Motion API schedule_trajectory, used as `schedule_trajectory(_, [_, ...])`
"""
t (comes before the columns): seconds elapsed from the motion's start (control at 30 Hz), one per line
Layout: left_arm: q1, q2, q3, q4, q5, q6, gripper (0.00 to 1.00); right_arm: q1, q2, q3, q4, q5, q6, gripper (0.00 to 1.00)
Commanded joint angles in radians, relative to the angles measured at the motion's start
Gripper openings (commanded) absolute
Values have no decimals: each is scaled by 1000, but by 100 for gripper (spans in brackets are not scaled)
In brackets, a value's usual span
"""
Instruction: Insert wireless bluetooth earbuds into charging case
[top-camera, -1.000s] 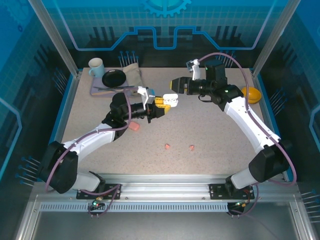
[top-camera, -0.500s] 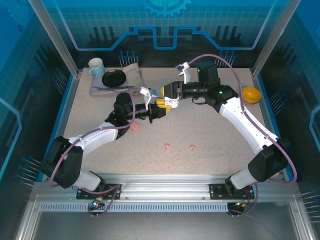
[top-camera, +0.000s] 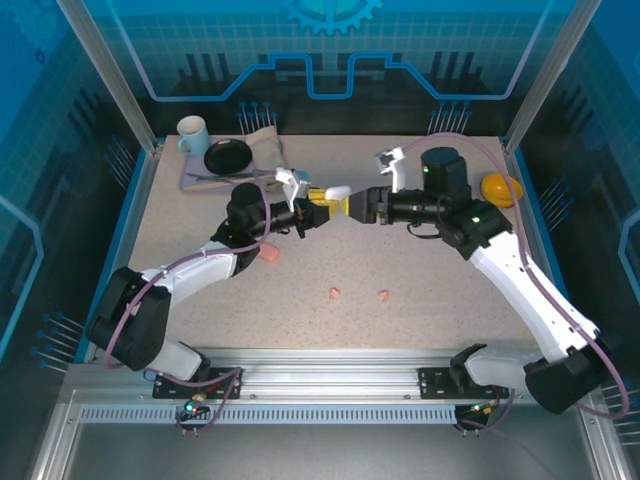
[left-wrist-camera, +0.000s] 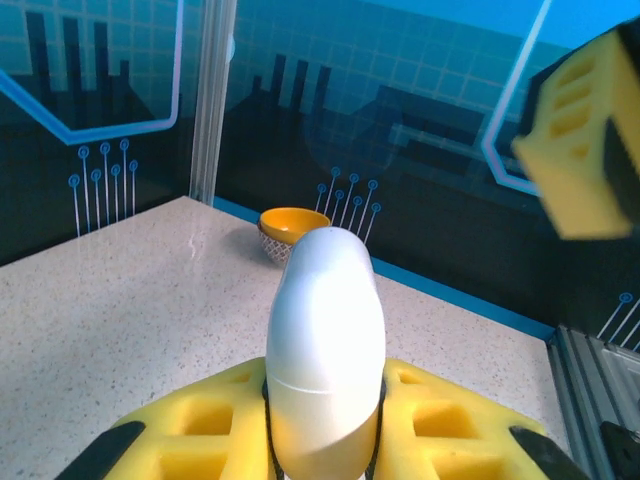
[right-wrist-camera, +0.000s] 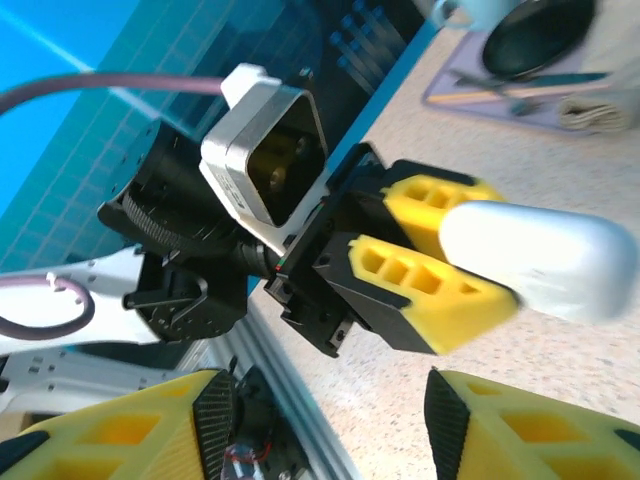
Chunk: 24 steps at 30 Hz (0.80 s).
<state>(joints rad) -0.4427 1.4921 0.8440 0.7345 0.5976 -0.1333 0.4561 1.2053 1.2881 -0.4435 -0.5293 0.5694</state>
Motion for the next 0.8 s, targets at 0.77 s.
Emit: schedule_trajectory(0.77, [-13,842,875,-795,-60,-614,0,-132,-32,-313,-45,541,169,57])
